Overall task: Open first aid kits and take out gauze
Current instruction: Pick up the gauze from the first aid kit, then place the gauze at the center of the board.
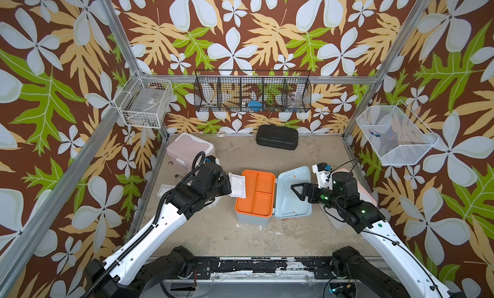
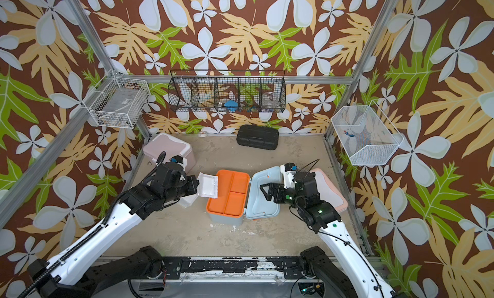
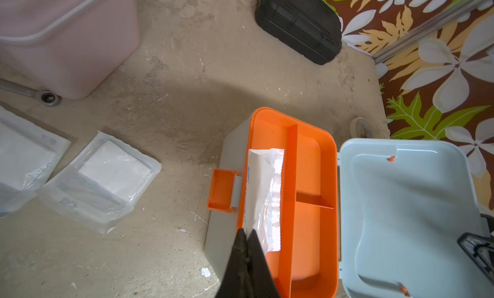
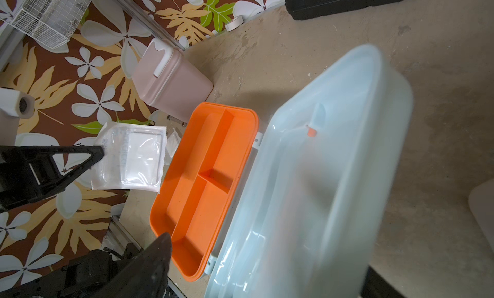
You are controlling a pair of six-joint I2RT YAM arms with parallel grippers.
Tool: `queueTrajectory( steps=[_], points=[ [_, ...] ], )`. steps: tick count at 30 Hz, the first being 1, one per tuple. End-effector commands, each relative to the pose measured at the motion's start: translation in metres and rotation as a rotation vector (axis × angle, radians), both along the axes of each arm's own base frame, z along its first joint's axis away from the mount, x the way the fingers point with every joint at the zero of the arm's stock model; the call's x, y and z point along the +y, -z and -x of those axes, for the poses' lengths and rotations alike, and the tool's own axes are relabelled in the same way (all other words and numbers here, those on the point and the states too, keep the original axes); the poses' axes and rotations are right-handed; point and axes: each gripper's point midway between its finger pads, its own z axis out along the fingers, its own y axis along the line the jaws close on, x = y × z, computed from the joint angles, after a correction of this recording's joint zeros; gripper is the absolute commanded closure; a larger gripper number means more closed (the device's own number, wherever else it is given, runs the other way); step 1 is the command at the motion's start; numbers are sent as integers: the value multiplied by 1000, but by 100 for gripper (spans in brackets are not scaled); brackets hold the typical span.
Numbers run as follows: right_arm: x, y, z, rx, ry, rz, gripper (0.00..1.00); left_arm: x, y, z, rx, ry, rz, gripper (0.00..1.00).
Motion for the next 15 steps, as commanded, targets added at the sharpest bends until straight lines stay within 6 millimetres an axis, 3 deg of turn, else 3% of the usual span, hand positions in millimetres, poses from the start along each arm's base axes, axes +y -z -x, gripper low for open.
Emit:
queueTrajectory(
  steps=[1,8,15],
  points=[
    [1,-6,-2,-19,-1,-6,12,11,-3,-5,-10,-41,38,100],
    [2,-7,-3,-18,-6,-5,12,61,4,-10,-13,-246,71,100],
    [2,-8,-1,-18,-12,-5,12,118,15,-1,20,-536,62,100]
  ],
)
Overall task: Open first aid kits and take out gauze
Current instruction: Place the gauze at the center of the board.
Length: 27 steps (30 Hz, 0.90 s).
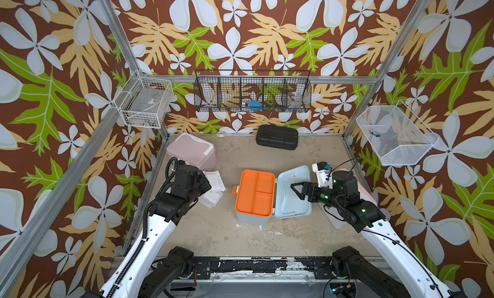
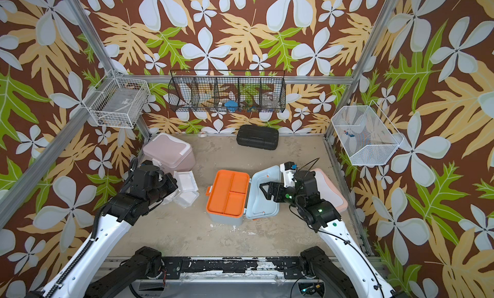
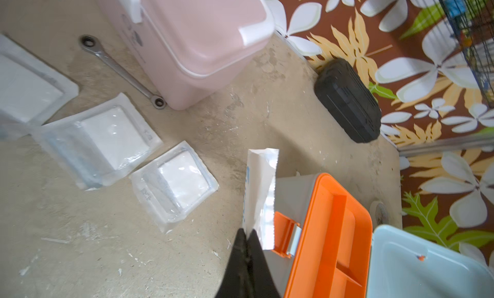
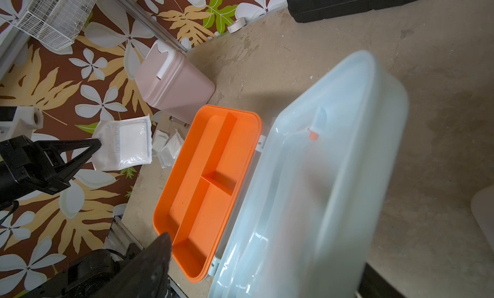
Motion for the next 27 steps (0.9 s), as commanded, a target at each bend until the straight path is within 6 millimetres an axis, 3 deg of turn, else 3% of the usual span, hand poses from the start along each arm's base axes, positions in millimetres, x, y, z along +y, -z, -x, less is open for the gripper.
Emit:
queueTrajectory(
  steps=[1,9,13,23,27],
  points=[
    [2,-2,0,-9,-12,-1,12,32,11,8,47,-181,-2,100],
    [4,-4,1,-11,-23,-16,12,95,6,26,27,-476,10,100],
    [4,-5,2,-13,-26,-19,12,127,13,38,90,-622,-8,100],
    [6,-1,4,-8,-39,-21,12,188,42,74,211,-924,-20,100],
    [7,3,5,1,-46,-24,12,202,75,82,282,-1000,25,100]
  ],
)
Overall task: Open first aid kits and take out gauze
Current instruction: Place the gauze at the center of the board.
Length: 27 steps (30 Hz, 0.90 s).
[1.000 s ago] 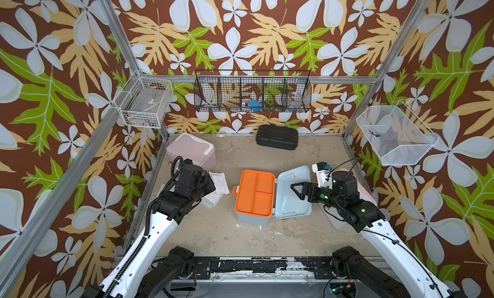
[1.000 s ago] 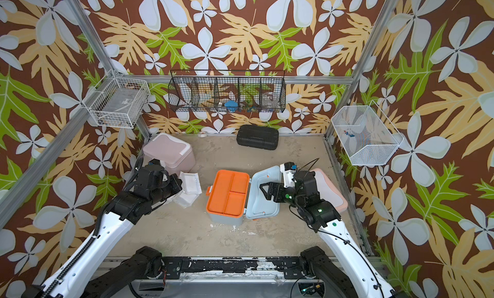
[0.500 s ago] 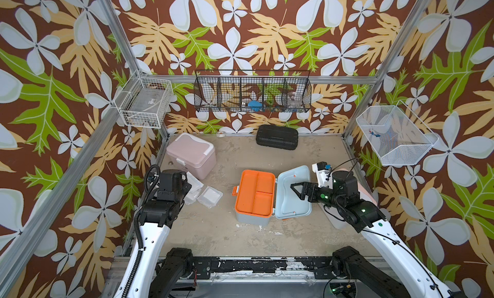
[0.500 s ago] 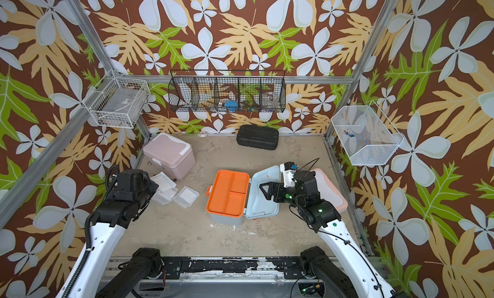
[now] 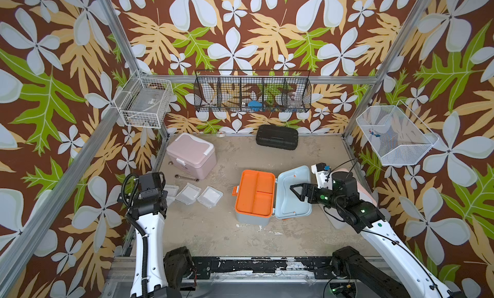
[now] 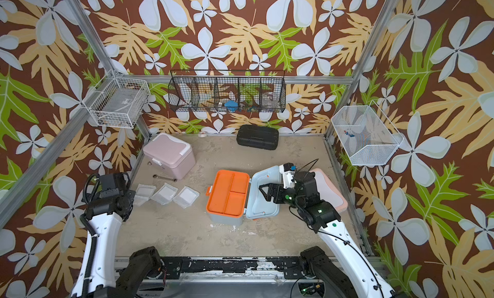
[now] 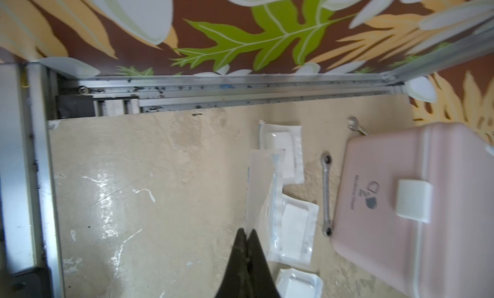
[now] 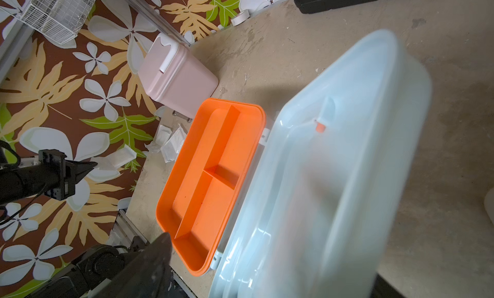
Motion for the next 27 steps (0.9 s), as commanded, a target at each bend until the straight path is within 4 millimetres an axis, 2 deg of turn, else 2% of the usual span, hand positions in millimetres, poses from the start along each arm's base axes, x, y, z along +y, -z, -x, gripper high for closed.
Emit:
queueTrajectory(
  steps=[1,6,13,22,23,25,27],
  points=[
    [4,-1,0,-13,-20,-11,12,8,21,7,34,-69,40,100],
    [4,1,0,-8,-21,-12,12,15,46,14,87,-141,41,100],
    [5,0,-1,-5,-21,-16,12,25,57,16,109,-169,-7,100],
    [6,3,-1,7,-24,-20,12,27,73,22,186,-153,-21,100],
    [6,4,-1,9,-22,-20,12,28,73,22,188,-151,-23,98],
    [6,5,-1,12,-24,-21,12,29,69,20,181,-137,-35,83],
    [6,6,-1,16,-21,-19,12,30,61,20,168,-133,-55,75]
  ],
)
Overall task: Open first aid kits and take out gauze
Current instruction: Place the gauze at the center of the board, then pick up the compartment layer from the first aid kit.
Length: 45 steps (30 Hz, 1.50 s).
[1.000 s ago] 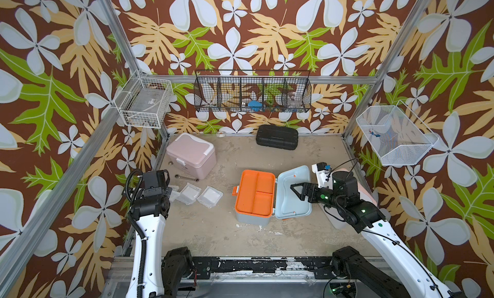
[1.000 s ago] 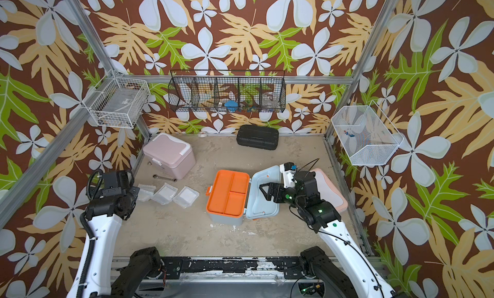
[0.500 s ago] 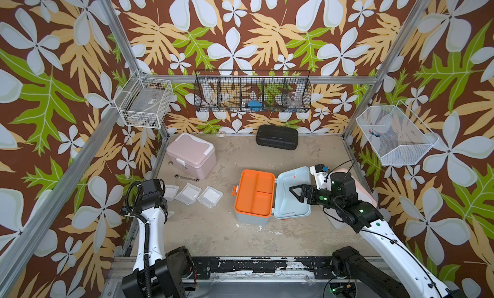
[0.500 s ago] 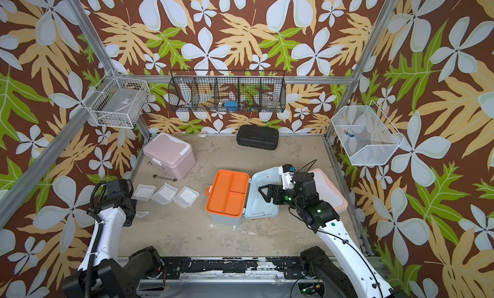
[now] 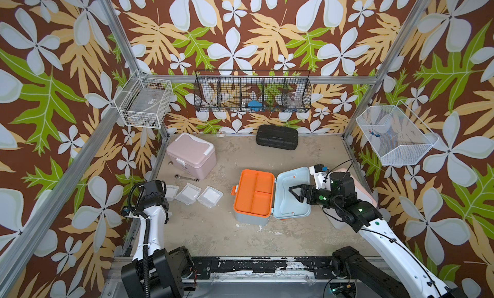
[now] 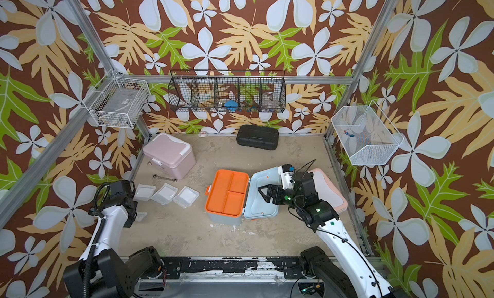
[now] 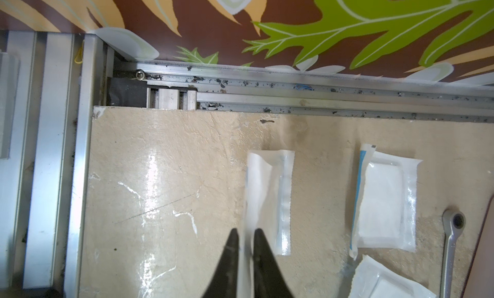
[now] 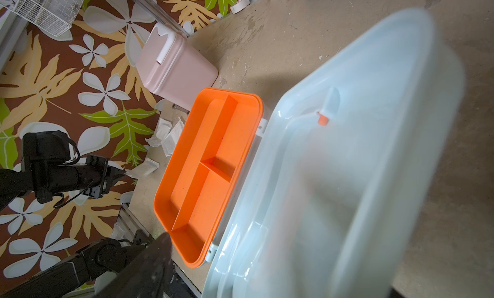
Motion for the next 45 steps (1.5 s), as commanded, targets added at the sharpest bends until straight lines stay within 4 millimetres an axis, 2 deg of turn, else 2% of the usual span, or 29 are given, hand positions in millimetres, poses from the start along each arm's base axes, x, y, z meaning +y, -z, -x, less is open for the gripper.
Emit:
queueTrajectory(
  steps=[1,7,9,12,14,19,24,30,33,38,43,45],
  points=[
    [2,-4,-2,-16,-3,-14,12,6,-15,-1,-14,15,-53,70],
    [2,-6,-3,-16,-1,-18,12,0,-38,-13,-84,123,-64,36],
    [2,-8,-3,-18,0,-18,12,-7,-47,-21,-118,197,-53,22],
    [3,-8,-4,-17,-1,-18,12,-23,-64,-39,-183,334,-49,5],
    [3,-8,-5,-16,1,-16,12,-39,-79,-51,-215,438,-62,0],
    [2,-9,-6,-16,5,-14,12,-105,-117,-81,-343,745,-45,0],
    [0,-7,-6,-12,12,-1,12,-194,-143,-100,-399,1100,8,0],
    [-1,-7,-5,-11,20,0,12,-284,-156,-103,-373,1387,20,5],
    [-2,-8,-5,-12,23,-3,12,-322,-152,-101,-326,1498,20,9],
    [-1,-3,-4,-7,17,-7,12,-363,-128,-104,-191,1615,10,16],
    [0,-1,-4,-7,14,0,12,-387,-117,-117,-115,1673,-21,24],
    [-1,-1,-6,-9,14,9,12,-396,-112,-122,-90,1698,-30,30]
  ],
)
